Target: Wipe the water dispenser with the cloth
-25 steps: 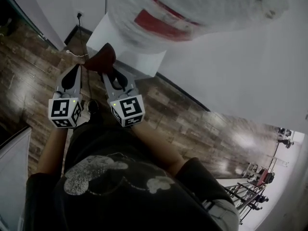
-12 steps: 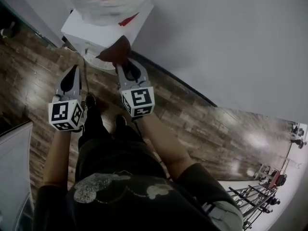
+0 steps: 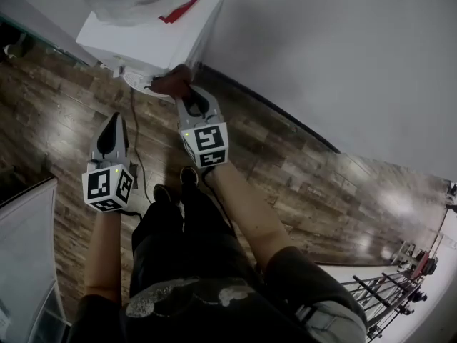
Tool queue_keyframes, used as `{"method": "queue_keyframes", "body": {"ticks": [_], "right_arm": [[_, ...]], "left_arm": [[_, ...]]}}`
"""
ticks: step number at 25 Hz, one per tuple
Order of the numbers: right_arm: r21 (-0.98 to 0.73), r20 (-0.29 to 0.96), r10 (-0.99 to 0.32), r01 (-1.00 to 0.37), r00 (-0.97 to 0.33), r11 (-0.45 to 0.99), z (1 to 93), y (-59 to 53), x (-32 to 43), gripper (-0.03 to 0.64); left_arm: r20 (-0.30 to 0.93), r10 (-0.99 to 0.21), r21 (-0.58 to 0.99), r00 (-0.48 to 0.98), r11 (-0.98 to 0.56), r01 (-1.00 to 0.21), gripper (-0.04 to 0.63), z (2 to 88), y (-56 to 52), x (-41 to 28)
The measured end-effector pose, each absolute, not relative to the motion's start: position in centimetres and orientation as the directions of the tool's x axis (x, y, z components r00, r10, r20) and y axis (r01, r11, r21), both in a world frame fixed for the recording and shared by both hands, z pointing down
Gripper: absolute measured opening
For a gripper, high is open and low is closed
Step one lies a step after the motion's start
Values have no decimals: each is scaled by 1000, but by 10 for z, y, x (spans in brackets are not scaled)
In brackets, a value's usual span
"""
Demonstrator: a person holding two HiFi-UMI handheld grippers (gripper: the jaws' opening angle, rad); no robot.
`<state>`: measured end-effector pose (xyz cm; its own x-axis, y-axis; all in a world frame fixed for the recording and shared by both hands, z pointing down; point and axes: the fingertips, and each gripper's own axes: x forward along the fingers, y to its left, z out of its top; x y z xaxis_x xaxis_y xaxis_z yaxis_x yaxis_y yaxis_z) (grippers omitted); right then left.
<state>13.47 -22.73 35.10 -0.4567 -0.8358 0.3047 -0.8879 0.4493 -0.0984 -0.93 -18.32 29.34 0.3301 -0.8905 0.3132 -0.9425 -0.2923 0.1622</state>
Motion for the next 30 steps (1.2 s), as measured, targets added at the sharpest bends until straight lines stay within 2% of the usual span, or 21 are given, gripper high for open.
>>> {"method": "queue_keyframes", "body": {"ticks": [8, 22, 30], "right_arm": [[-99, 336, -846, -909, -414, 406, 430, -233, 124, 61], [11, 295, -903, -944, -312, 330, 621, -244, 131, 63], [-39, 230, -932, -960, -280, 279, 718, -251, 145, 65]], "left_arm": [[272, -895, 214, 352, -300, -929, 18, 353, -203, -26], [237, -845, 227, 480, -432, -873, 18, 573, -228, -40], [164, -835, 228, 525, -485, -844, 18, 676, -257, -52]]}}
